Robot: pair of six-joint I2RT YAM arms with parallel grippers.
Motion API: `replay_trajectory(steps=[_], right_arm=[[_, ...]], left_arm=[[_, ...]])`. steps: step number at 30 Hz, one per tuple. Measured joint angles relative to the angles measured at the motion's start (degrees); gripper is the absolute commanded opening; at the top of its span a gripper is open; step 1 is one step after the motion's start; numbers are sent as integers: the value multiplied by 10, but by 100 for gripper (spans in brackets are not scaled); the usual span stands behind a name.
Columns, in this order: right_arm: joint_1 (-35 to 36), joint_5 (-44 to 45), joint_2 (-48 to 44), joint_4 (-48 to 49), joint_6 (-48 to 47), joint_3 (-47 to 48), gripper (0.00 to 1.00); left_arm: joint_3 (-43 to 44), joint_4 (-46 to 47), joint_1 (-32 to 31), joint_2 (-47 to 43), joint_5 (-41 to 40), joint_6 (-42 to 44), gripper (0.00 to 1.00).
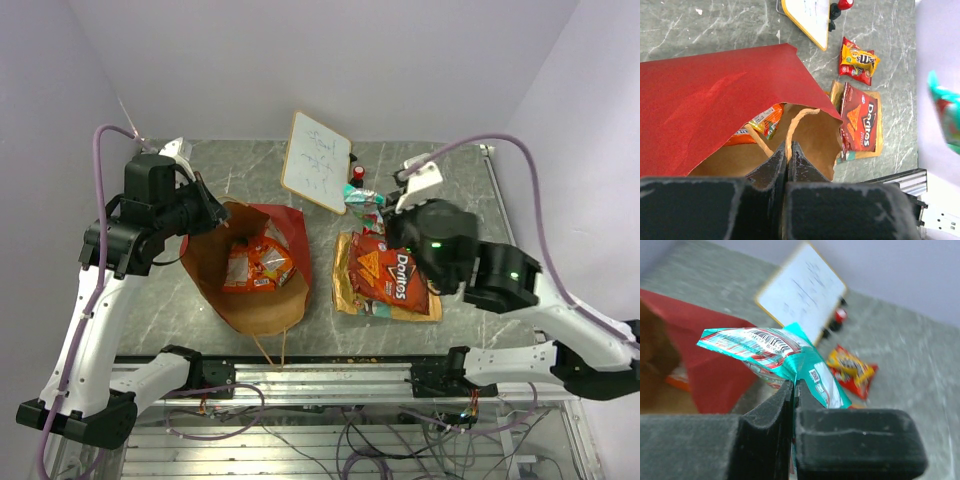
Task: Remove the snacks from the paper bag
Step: Place the snack at the center of the board.
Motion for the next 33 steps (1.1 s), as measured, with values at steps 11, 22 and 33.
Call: replay_trajectory(steps=[11,22,33], right_arm=[[-166,128,123,-297,403,-82,0],[-229,60,145,-225,429,-222,0],[-240,-45,192,-75,409,-295,4]], left_arm=[[-2,1,0,2,0,-1,7],[-20,13,0,2,22,-6,7],[-33,32,0,4,74,-8,7]])
